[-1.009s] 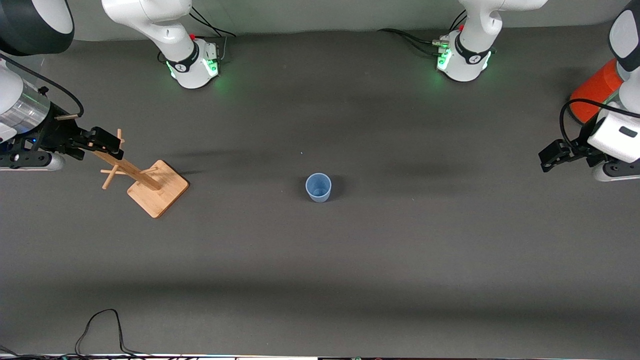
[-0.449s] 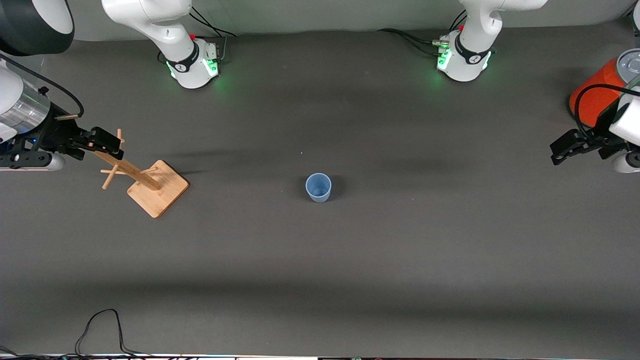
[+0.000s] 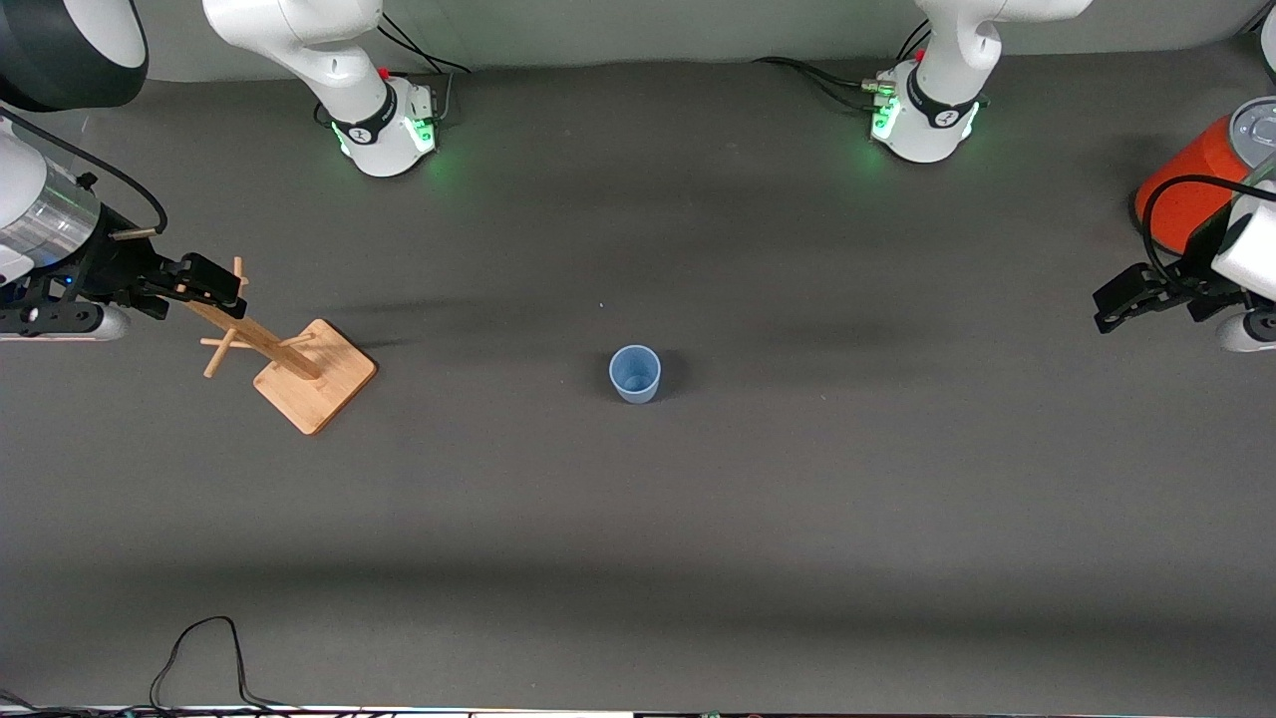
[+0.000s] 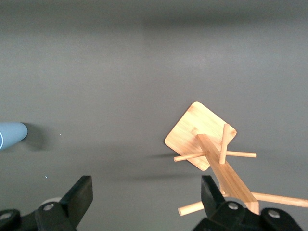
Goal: Rotate and upright cup with both arms
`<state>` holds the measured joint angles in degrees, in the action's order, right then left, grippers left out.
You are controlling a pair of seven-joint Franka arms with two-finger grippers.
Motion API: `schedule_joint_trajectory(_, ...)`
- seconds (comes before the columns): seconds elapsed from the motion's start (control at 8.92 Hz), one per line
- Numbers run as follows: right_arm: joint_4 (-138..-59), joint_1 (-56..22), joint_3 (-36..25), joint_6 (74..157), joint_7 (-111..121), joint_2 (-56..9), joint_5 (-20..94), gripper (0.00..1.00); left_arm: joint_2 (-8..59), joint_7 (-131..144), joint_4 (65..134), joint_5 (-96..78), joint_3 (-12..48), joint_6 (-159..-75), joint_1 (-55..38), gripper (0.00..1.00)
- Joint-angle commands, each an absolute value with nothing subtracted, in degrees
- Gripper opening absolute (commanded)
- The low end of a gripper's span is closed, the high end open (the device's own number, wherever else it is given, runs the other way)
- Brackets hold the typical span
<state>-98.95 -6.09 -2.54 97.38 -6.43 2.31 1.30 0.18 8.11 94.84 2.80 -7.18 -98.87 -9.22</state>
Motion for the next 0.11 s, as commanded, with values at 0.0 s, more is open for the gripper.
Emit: schedule_joint_trajectory(0.0, -98.0, -6.0, -2.5, 97.1, -6.1, 1.9, 2.5, 1.0, 0.7, 7.9, 93.2, 2.2, -7.6, -97.3, -9.5, 1.0)
